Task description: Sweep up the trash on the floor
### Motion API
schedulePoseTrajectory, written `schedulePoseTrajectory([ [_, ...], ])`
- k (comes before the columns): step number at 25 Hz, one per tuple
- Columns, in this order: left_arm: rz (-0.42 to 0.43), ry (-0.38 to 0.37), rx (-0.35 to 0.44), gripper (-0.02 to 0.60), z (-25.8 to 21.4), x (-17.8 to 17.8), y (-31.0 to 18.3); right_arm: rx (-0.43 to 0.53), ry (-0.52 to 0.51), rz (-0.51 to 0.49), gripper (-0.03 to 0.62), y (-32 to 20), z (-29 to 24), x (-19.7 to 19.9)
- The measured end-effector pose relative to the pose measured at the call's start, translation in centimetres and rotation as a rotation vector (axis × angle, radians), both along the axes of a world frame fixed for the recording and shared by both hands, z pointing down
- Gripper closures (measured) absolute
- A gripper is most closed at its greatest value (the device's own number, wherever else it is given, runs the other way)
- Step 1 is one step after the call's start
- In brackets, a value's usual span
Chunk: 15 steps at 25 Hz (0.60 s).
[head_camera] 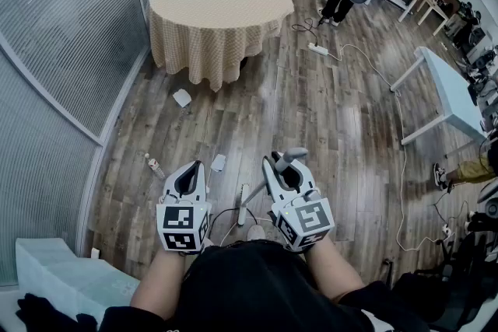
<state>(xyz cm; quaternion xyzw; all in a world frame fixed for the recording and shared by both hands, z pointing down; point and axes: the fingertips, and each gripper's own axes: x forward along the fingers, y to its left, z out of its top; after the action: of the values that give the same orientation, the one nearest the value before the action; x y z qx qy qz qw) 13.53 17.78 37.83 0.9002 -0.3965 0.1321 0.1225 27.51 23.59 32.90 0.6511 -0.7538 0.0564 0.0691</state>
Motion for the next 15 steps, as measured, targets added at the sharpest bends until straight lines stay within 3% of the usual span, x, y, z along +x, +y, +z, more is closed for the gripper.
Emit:
schedulePoseTrajectory([
  [8, -0.007, -0.018, 0.003, 0.584, -0.5, 5.7, 1.7, 0.090, 0.138, -0.023, 0.513, 0.9, -1.5, 5.3],
  [15, -0.077, -0.062, -0.007, 0.584, 0.0, 6.4, 2.2, 0.081, 0.118, -0.013, 0.513, -0.1, -0.1, 9.4],
])
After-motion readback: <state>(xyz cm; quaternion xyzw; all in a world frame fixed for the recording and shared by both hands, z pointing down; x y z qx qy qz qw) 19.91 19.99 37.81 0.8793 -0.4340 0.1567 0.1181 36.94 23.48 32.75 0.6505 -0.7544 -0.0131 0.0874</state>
